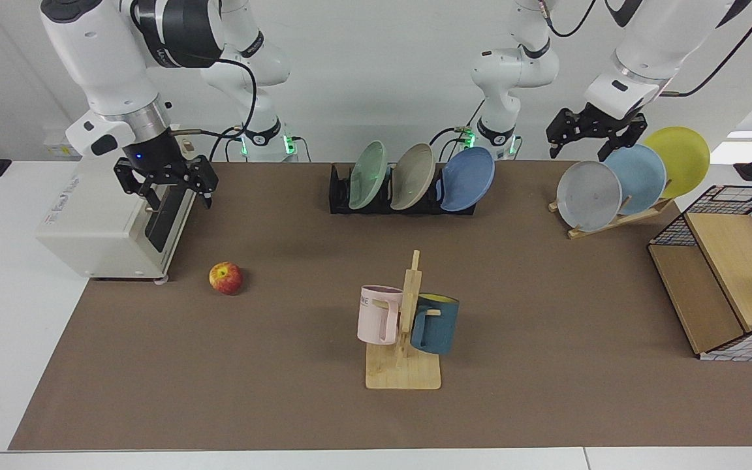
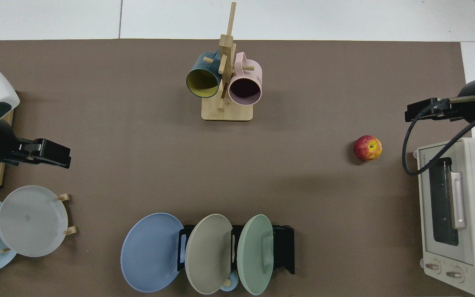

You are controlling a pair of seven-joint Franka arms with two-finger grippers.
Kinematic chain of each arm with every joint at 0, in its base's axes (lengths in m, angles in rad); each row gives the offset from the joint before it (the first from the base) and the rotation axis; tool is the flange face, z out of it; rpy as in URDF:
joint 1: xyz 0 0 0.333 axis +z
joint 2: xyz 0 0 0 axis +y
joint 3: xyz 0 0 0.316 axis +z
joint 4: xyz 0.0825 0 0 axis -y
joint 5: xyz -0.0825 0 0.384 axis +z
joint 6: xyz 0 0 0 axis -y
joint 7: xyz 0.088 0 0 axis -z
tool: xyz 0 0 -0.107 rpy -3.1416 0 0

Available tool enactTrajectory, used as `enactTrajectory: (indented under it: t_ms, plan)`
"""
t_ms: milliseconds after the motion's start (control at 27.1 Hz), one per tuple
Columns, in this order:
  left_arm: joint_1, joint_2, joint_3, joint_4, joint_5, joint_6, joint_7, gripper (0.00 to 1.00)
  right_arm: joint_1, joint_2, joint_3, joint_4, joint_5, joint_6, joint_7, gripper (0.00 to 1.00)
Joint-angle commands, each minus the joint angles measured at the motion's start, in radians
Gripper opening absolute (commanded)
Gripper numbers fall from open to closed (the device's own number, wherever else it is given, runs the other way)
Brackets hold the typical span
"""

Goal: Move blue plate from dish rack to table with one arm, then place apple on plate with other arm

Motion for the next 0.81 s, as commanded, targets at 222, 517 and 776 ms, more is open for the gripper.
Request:
enactTrajectory:
  t_ms: [222,517,776]
  plan:
    - [-0.01,-0.027,0.007,-0.036,-0.017,0.037,0.004,1.0,-0.018,-0.048,0.008,-0.059,0.021,0.005,0.018,1.0]
    - [-0.01,-0.027,0.007,-0.034,-0.018,0.042,-0.007,1.0,-0.018,-0.072,0.008,-0.097,0.021,0.0,0.025,1.0]
    - [-0.01,-0.034,0.006,-0.05,-0.02,0.043,-0.011,1.0,-0.007,-0.072,0.008,-0.097,0.013,-0.003,0.24,1.0]
